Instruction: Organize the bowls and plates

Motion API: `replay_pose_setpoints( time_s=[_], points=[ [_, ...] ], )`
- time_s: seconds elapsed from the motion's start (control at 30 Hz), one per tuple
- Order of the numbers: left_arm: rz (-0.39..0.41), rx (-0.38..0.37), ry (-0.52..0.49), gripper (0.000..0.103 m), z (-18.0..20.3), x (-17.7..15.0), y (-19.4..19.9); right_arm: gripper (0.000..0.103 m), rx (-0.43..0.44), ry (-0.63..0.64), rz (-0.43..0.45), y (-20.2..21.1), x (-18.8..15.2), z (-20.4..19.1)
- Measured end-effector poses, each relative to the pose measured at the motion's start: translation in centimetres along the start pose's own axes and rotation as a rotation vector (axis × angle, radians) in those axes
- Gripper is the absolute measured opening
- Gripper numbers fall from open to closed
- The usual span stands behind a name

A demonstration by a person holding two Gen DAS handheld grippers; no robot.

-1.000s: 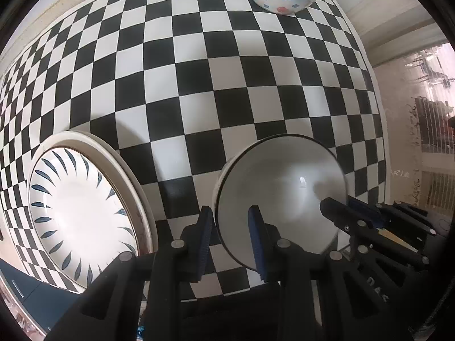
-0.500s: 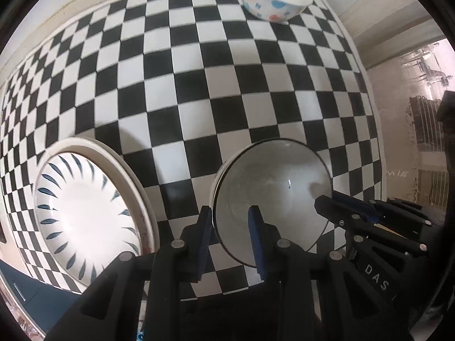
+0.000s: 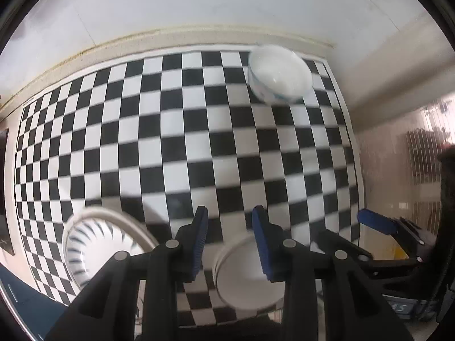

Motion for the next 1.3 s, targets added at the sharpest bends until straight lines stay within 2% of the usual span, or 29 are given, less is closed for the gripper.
replay_pose_setpoints(
  time_s=[0.2,0.47,0.57,0.67,0.83,1.07,1.17,1.2,1.3],
  points=[
    [-0.015,0.002,0.033,0.03,0.5,5.5,-2.8,0.094,-0.043,-0.054,0.059,-0.3,6.1,2.5],
    [-0.072,-0.045,0.044,0.03,1.6,11.3,-7.4,0.094,0.01,-0.139,0.089,-3.3,13.8,6.1],
    [-0.096,-0.057,0.058,0.03,1.7,13.2,-9.4,0.09,0.01,-0.144,0.077,-5.5,16.1,6.9],
    [-0.126,-0.087,0.086,0.03,1.8,14.3,-11.3,0.083,0.004,-0.151,0.058,-7.6,17.3,7.3],
    [-0.178,-0.089,0.065,0.03,2.6,15.2,-14.5,0.067,0.007,-0.181,0.014,-11.2,18.8,7.9],
    [-0.209,-0.092,0.037,0.03,3.2,15.5,-17.4,0.038,0.037,-0.215,-0.02,-13.8,19.0,8.0],
    [-0.203,-0.105,0.025,0.027,3.4,15.4,-18.0,0.034,0.042,-0.228,-0.034,-14.8,19.0,8.0],
    [-0.203,-0.11,0.027,0.023,3.4,15.3,-18.1,0.028,0.043,-0.231,-0.036,-15.0,18.9,8.0],
    [-0.214,-0.134,0.051,0.022,3.2,15.0,-18.6,0.013,0.05,-0.242,-0.05,-15.8,18.8,7.9]
  ],
)
Point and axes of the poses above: each gripper's, at about its wrist camera, not at the fingertips, and y roughly against the way its jaws point, z to its right, x to its top, the point moved 4 cm from there along -y, roughly the way its jaws point, and after that the axes turned 10 degrees about z, right-handed, at the moved point
